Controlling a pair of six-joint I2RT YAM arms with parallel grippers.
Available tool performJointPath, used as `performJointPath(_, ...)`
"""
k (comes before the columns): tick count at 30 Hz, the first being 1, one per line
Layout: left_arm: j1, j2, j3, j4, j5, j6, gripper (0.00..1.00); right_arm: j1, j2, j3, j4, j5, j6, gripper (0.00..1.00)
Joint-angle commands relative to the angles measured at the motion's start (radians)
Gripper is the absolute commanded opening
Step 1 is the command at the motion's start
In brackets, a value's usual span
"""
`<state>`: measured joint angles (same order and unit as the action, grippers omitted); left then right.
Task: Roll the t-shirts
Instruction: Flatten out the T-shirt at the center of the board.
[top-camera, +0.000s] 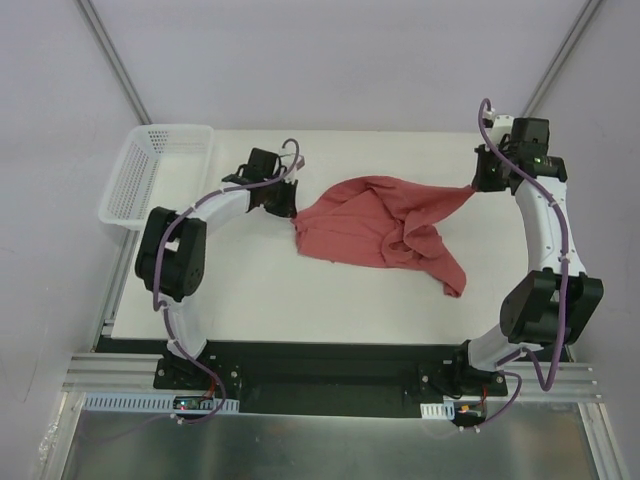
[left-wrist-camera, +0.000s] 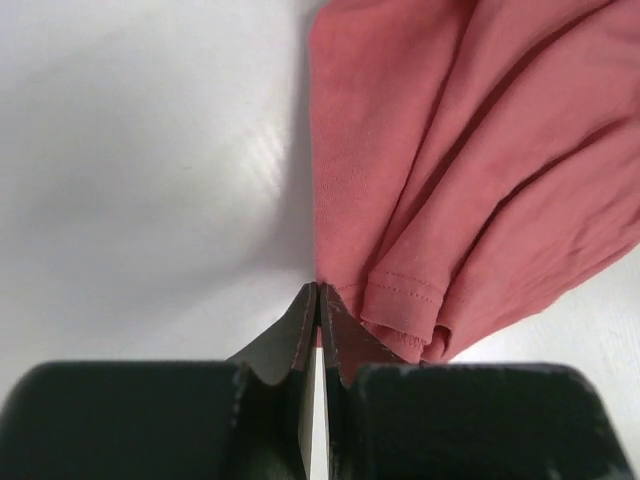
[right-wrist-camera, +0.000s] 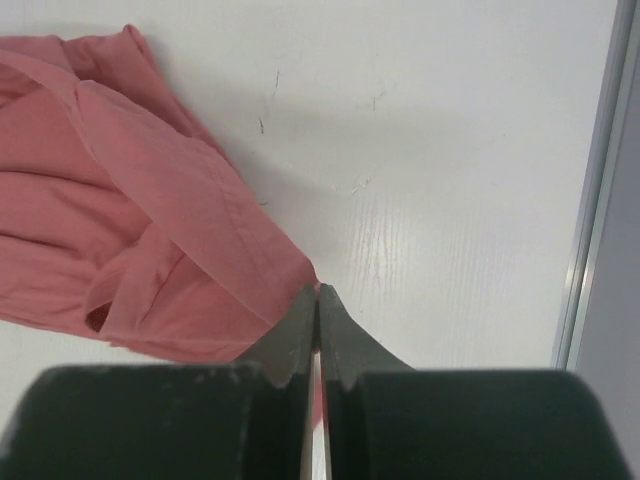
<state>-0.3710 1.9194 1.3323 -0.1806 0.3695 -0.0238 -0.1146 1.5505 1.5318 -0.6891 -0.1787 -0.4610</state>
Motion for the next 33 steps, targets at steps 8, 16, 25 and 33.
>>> performJointPath(8,0.092,-0.296,0.283,-0.174,-0.150,0.473,0.00,-0.046,0.063,0.408,-0.018,0.036,-0.005,0.01)
performJointPath(16,0.104,-0.454,0.318,-0.177,-0.237,0.550,0.00,-0.051,0.060,0.599,-0.026,0.054,0.022,0.01)
performJointPath(25,0.121,-0.615,0.418,-0.211,-0.333,0.593,0.00,-0.062,-0.110,0.573,-0.023,0.107,-0.034,0.01)
performJointPath(33,0.158,-0.789,0.476,-0.224,-0.267,0.570,0.00,-0.062,-0.250,0.741,-0.136,0.094,-0.131,0.01)
